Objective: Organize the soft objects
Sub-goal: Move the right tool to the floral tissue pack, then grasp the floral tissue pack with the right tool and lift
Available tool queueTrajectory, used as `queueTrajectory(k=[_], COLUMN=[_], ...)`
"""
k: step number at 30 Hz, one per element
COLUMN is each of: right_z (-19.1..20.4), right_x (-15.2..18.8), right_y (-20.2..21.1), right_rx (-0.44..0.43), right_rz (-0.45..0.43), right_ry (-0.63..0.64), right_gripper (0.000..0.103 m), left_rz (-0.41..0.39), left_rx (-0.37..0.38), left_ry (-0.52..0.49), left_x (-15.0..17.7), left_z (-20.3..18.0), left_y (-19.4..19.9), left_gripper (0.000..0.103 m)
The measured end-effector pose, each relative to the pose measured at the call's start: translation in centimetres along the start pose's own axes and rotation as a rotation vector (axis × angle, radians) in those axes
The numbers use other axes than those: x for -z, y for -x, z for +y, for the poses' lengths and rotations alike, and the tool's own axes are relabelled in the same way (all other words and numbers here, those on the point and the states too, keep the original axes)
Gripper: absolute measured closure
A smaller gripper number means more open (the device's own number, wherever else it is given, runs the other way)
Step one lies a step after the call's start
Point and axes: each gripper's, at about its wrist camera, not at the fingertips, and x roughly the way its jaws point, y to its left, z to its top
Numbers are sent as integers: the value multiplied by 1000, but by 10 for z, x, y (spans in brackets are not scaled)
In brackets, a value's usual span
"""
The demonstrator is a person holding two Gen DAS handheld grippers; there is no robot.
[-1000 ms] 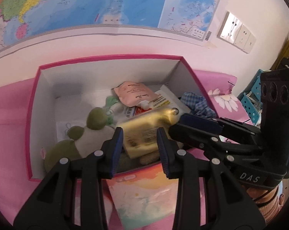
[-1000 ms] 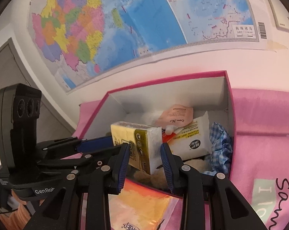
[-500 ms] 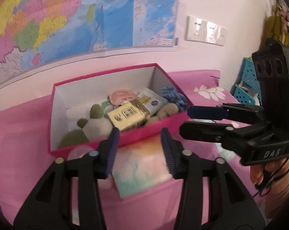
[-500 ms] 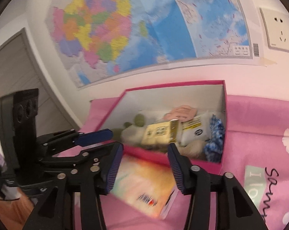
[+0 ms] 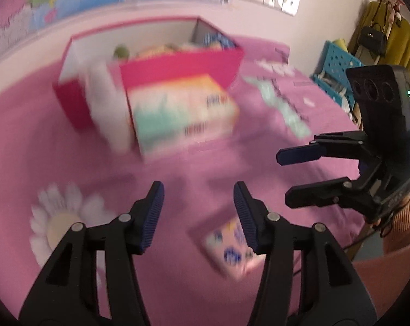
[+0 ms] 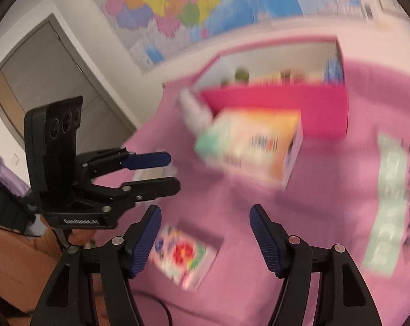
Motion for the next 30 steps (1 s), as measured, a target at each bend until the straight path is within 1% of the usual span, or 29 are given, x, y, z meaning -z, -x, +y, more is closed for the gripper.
queueTrajectory(k=[4,7,9,10,11,12,13,14,16,18,20,26,30], right_z=[-2,-4,-3,-2,-1,1,1,1,2,3,4,-1,-2], right_x=[24,32,35,36,37,40,36,38,40,42,42,35,26], right_y=[-16,-20,-21,-22,-23,-24,-30,-32,-34,-37,-39,-35,-29], right_rx=[-18,-25,-33,-35,-35,-34,-38,-46,-56,-62,-40,-17,7], right_rz=[61,69,65,69,74,79,85,88,88,84,82,38,6], right_ry=[-46,-73,-79,-80,-77,-74,-73,-75,-79,-81,-77,-97,-94], right_gripper=[34,34,34,36,40,46,49,54,58,65,68,71,71], left_rz=[47,82,111,125,136,141,146,150,151,147,141,106,65], left_rx=[53,85,128,150,161,164,172,184,195,184,185,174,169], left_ry=[30,40,50,55,54,48,44,45,51,57,66,80,91], left_x=[26,42,48,50,53,55,57,56,56,54,50,35,23], left_z=[2,0,-2,-3,-4,-7,-9,-10,-12,-12,-13,-8,-5], left_y=[2,3,0,-1,-3,-4,-5,-6,-7,-9,-10,-11,-10], left_gripper=[48,48,48,48,48,53,57,62,63,64,64,63,63])
